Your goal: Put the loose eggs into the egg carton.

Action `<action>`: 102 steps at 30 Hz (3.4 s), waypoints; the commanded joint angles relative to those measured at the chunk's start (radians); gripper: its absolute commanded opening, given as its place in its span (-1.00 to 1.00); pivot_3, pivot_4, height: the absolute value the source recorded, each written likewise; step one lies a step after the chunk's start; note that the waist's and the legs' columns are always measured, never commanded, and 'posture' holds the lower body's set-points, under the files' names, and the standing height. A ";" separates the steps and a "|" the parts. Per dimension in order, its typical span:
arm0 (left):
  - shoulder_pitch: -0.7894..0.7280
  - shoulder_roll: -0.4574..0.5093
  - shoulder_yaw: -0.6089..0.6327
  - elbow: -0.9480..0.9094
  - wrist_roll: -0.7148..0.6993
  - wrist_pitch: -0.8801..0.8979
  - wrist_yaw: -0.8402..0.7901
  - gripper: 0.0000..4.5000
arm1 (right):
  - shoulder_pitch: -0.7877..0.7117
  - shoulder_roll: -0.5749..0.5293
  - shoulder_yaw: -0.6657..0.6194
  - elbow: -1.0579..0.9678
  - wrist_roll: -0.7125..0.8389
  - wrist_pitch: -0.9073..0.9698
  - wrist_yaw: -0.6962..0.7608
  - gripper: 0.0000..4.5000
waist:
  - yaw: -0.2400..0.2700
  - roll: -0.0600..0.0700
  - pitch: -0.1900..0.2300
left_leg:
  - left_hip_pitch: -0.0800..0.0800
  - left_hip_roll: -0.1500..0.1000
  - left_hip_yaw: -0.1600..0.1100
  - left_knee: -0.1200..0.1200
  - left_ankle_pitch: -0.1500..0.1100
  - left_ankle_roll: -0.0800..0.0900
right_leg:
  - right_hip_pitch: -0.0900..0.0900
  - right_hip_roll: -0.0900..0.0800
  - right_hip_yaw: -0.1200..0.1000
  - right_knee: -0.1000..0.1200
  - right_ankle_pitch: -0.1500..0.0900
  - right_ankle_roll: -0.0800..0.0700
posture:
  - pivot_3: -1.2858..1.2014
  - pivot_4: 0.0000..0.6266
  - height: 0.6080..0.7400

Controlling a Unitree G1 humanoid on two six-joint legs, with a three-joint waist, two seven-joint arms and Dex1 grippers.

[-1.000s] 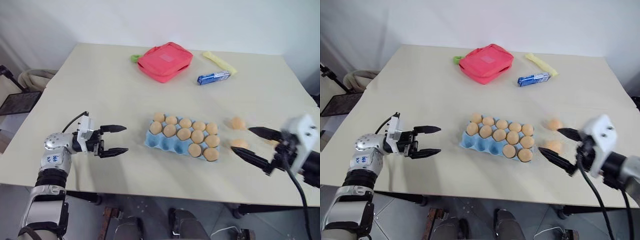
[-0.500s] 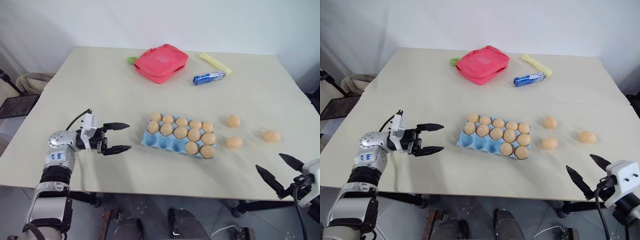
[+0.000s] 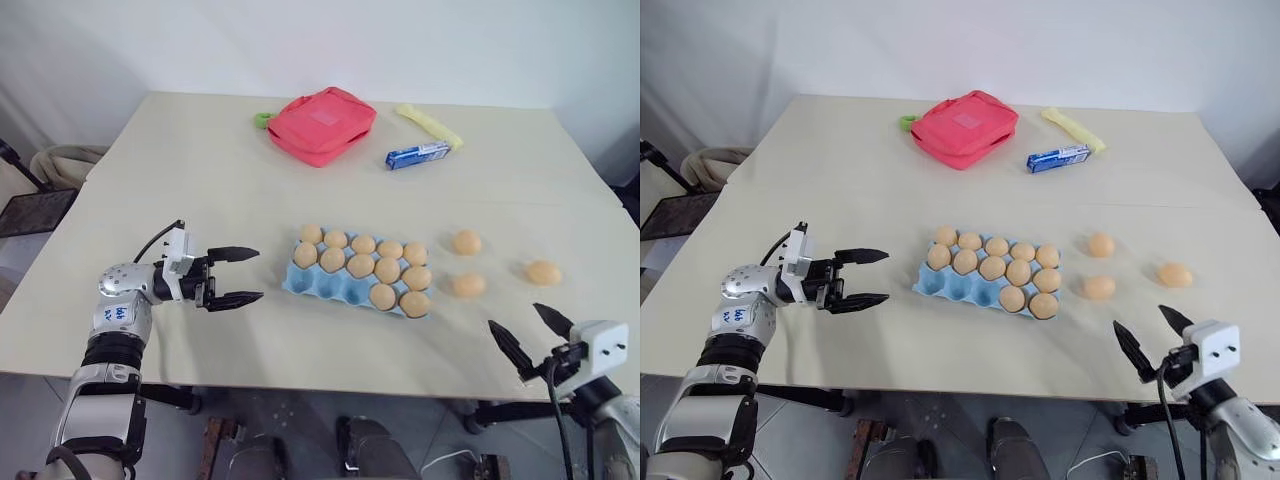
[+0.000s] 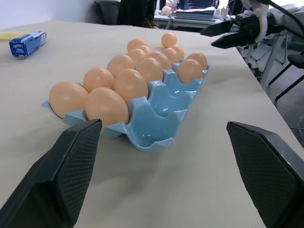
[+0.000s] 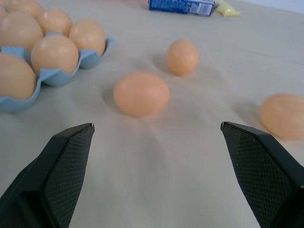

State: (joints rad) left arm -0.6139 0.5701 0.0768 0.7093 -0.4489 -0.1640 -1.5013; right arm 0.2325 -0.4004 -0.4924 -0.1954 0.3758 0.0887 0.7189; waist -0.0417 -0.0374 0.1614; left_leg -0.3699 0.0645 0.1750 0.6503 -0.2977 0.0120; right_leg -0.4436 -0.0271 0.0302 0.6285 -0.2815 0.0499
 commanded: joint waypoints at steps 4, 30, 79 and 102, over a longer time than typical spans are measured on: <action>0.010 0.006 0.013 -0.050 -0.012 -0.004 -0.063 1.00 | -0.159 -0.010 0.052 0.065 0.025 0.062 -0.081 0.99 | -0.005 0.000 0.000 | 0.000 0.000 0.000 0.000 0.000 0.000 | 0.000 0.000 0.000 0.000 0.000 0.000 | 0.03 -0.52 1.00; 0.060 0.002 0.024 -0.132 -0.015 0.025 -0.017 1.00 | -0.343 -0.043 0.167 0.283 -0.043 0.069 -0.137 -0.08 | -0.014 0.001 0.001 | -0.001 0.000 0.000 0.001 0.000 -0.001 | 0.000 0.000 0.000 0.001 0.000 0.001 | 0.03 -0.52 1.00; 0.093 0.002 0.043 -0.154 -0.011 0.022 -0.002 1.00 | -0.569 -0.128 0.693 -0.360 -0.018 0.729 -0.177 0.99 | -0.013 0.002 0.001 | -0.005 0.001 -0.001 0.001 -0.001 0.000 | -0.003 0.000 -0.002 -0.001 0.000 0.000 | 0.03 -0.52 1.00; 0.063 -0.024 0.032 -0.121 -0.002 0.011 -0.007 1.00 | -0.362 -0.451 -0.017 -0.136 0.036 0.539 -0.073 0.99 | 0.005 0.002 0.001 | -0.004 0.000 0.000 0.002 -0.001 0.002 | -0.002 0.000 -0.001 -0.002 0.000 0.001 | 0.03 -0.52 1.00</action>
State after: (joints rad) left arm -0.5367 0.5483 0.0999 0.5991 -0.4500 -0.1434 -1.4993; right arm -0.1236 -0.8279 -0.4500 -0.3674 0.4361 0.6619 0.6632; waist -0.0369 -0.0356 0.1626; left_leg -0.3741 0.0646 0.1747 0.6519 -0.2991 0.0137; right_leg -0.4461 -0.0268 0.0294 0.6267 -0.2812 0.0508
